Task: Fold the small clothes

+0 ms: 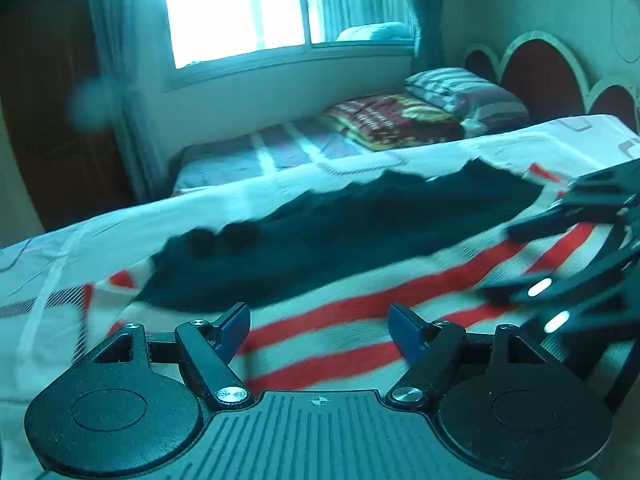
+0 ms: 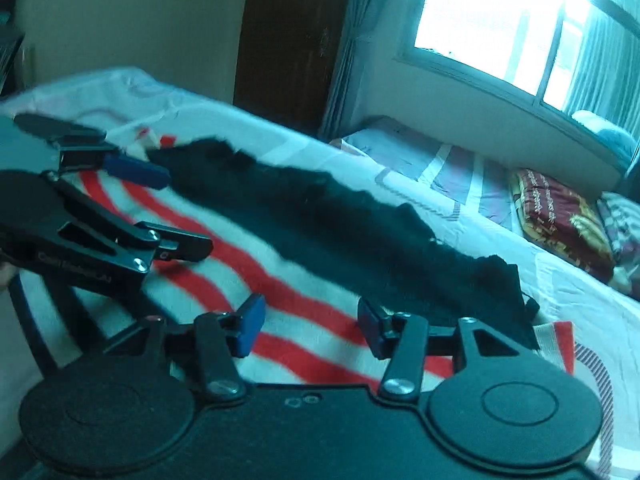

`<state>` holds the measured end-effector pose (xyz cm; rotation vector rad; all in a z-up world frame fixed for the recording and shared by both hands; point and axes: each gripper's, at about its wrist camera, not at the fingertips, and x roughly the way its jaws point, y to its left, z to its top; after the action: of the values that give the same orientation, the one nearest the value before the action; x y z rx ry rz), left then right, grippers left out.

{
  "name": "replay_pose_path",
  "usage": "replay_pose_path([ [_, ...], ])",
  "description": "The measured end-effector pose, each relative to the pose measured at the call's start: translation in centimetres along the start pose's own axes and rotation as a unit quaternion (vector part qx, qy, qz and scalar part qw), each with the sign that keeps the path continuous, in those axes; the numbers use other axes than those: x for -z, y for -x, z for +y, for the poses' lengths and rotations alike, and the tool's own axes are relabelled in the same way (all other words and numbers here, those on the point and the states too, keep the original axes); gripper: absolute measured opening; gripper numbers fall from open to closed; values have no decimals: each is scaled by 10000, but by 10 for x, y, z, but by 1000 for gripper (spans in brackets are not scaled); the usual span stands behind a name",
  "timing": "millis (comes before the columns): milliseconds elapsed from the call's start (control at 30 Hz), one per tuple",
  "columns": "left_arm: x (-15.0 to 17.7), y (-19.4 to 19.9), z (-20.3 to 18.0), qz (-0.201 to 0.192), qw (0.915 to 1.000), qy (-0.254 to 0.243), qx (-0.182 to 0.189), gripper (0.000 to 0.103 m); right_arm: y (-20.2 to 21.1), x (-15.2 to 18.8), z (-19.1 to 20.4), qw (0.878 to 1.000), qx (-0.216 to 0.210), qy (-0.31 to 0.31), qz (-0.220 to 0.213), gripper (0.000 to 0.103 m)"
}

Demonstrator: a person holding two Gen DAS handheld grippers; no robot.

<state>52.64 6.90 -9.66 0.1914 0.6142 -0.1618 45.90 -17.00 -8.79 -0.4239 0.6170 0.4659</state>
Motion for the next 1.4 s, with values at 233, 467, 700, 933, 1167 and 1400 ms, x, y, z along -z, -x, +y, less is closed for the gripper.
replay_pose_path([
  [233, 25, 33, 51, 90, 9985, 137, -523, 88, 44, 41, -66, 9910, 436, -1246, 241, 60],
  [467, 8, 56, -13, -212, 9994, 204, 171, 88, 62, 25, 2, 9954, 121, -946, 37, 50],
  [700, 48, 63, -26, 5, 10000, 30, 83, 88, 78, 64, 29, 9961, 563, -614, 301, 50],
  [933, 36, 82, -42, -230, 9995, 187, 66, 88, 86, 53, 33, 9937, 576, -958, -78, 46],
  [1167, 68, 82, 25, 135, 9968, 628, -474, 88, 98, 86, -22, 9823, 1391, -1131, 536, 48],
  [1400, 57, 90, 31, 139, 9960, 506, -722, 88, 117, 90, -56, 9664, 1459, -2100, 254, 47],
])
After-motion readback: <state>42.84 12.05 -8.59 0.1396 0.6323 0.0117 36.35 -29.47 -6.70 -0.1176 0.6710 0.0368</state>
